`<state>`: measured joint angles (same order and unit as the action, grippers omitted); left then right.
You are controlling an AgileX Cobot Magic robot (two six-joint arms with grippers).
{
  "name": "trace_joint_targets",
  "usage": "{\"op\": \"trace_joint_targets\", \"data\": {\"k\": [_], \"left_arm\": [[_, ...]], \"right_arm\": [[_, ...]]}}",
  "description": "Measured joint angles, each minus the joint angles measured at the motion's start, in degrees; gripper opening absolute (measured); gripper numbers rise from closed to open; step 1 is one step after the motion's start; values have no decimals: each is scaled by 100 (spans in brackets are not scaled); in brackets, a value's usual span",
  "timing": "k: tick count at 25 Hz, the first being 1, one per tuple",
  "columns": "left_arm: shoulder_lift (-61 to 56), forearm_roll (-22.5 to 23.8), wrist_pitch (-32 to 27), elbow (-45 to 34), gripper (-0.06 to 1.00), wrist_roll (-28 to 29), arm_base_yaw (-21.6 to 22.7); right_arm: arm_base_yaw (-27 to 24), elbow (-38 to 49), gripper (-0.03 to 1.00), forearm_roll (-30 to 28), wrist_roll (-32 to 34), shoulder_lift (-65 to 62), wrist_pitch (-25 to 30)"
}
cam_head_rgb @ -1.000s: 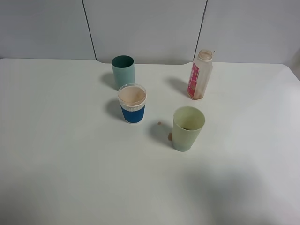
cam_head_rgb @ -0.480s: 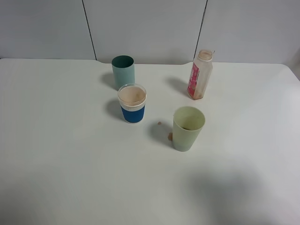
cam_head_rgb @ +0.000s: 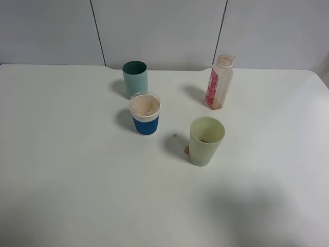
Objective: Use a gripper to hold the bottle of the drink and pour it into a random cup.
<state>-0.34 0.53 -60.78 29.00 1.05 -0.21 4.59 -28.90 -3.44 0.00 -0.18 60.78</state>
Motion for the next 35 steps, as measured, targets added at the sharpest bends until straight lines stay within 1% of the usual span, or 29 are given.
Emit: {"op": "trace_joint_targets", "data": {"k": [5,10,12,35], "left_arm": [[0,0,0,0,93,0,0],[0,0,0,0,93,0,0],[0,0,0,0,93,0,0],[0,0,0,0,93,0,0]], "right_arm": [[-149,0,99,0,0,0,0],[-498,0,99,0,0,0,0],[-554,0,99,0,0,0,0],[-569,0,99,0,0,0,0]]}}
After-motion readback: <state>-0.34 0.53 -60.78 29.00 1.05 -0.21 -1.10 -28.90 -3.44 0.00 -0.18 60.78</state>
